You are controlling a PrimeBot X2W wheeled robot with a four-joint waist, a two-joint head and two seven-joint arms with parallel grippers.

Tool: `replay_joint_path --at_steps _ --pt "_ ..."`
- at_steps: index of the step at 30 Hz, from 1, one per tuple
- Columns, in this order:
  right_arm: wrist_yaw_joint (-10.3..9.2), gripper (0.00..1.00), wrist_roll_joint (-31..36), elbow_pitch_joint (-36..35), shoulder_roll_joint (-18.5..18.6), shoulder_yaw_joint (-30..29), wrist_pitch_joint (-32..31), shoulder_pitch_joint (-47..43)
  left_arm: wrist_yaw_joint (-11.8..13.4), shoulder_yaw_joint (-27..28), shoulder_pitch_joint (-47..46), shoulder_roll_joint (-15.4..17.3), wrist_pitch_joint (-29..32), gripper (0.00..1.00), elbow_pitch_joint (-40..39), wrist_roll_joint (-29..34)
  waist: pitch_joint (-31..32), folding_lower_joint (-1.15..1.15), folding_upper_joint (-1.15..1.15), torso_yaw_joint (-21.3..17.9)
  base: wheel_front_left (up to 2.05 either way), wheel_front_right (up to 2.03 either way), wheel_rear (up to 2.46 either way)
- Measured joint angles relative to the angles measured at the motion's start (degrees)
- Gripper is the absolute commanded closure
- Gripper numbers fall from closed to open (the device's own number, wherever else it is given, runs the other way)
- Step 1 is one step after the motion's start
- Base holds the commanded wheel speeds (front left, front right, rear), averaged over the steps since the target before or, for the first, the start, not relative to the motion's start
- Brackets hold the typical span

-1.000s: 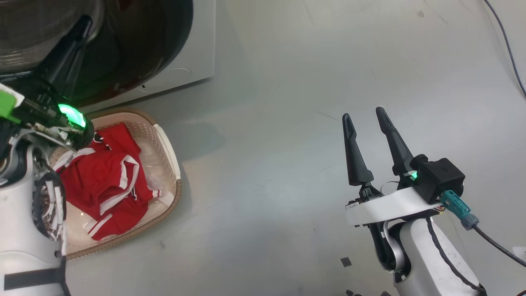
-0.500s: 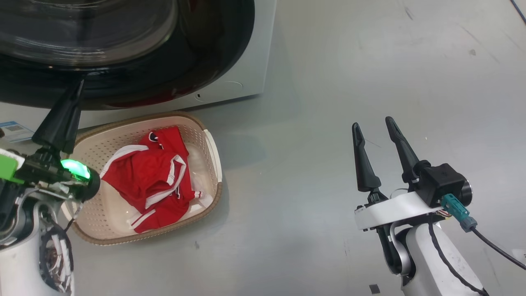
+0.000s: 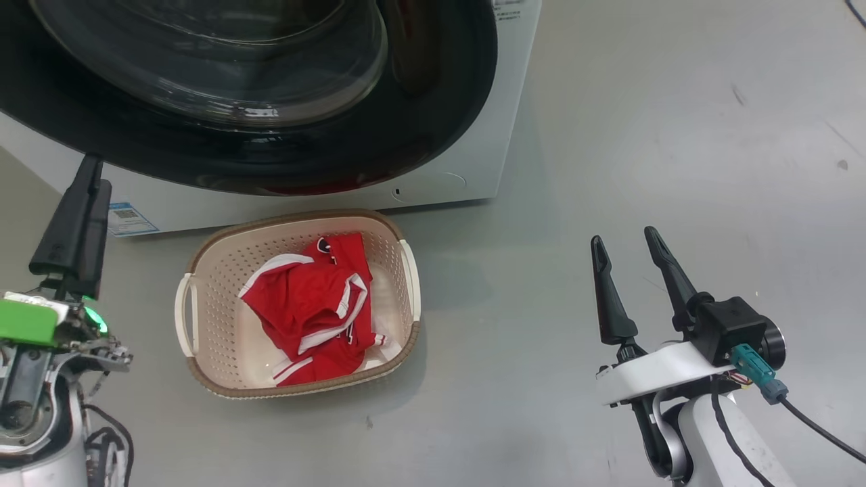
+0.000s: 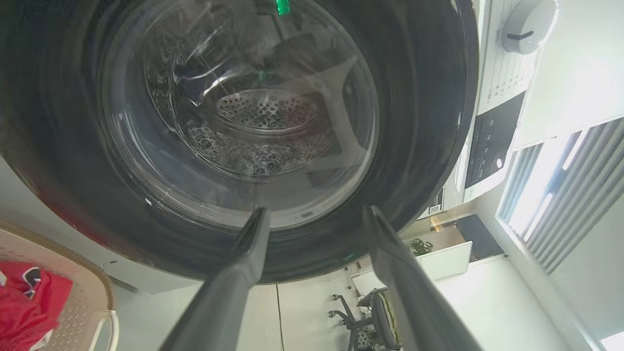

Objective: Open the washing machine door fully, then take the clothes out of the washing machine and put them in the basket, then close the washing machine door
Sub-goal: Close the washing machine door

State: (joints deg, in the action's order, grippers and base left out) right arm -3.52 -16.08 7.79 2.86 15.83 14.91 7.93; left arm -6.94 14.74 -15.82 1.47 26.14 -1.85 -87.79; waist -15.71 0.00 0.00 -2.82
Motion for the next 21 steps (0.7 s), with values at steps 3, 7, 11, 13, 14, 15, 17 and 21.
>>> replay_joint_path --at_steps 3,7,11,13,14,15,17,21 --pt "0.54 0.00 0.2 0.1 0.0 0.0 0.0 -0.2 0.0 -2.5 1.5 0.8 -3.7 0.00 -4.1 10.4 1.1 0.00 0.00 1.0 0.00 0.00 0.00" --pt "1.07 0.00 0.7 0.1 0.0 -0.1 0.0 -0.3 0.0 -7.5 3.6 5.1 -9.1 0.00 -8.7 24.5 2.2 0.00 0.00 1.8 0.00 0.00 0.00" --pt "1.11 0.00 1.2 0.2 0.0 -0.5 0.0 -0.4 0.0 -12.3 6.5 9.9 -15.8 0.00 -9.7 36.1 3.0 0.00 0.00 2.1 0.00 0.00 0.00" --pt "1.34 0.00 1.3 0.2 0.0 -0.7 0.0 -0.7 0.0 -14.0 8.6 11.2 -18.6 0.00 -9.4 41.7 3.3 0.00 0.00 2.2 0.00 0.00 0.00" --pt "1.41 0.00 1.5 0.2 0.0 -0.8 0.0 -0.9 0.0 -15.0 9.5 11.5 -20.1 0.00 -9.0 44.6 3.4 0.00 0.00 2.2 0.00 0.00 0.00" --pt "1.44 0.00 1.6 0.2 0.0 -1.0 0.0 -1.2 -0.2 -15.6 10.3 11.4 -21.4 0.00 -8.1 47.2 3.5 0.00 0.00 2.2 0.00 0.00 0.00" --pt "1.45 0.00 1.7 0.4 0.0 -1.2 0.0 -1.6 -0.2 -16.5 11.6 11.1 -24.0 0.00 -6.4 52.0 3.9 0.00 0.00 2.3 0.00 0.00 0.00" --pt "1.45 0.00 2.1 0.4 0.0 -1.5 0.0 -2.6 0.1 -17.1 14.4 10.5 -27.9 0.00 -3.9 58.4 4.8 0.00 0.00 2.4 0.00 0.00 0.00"
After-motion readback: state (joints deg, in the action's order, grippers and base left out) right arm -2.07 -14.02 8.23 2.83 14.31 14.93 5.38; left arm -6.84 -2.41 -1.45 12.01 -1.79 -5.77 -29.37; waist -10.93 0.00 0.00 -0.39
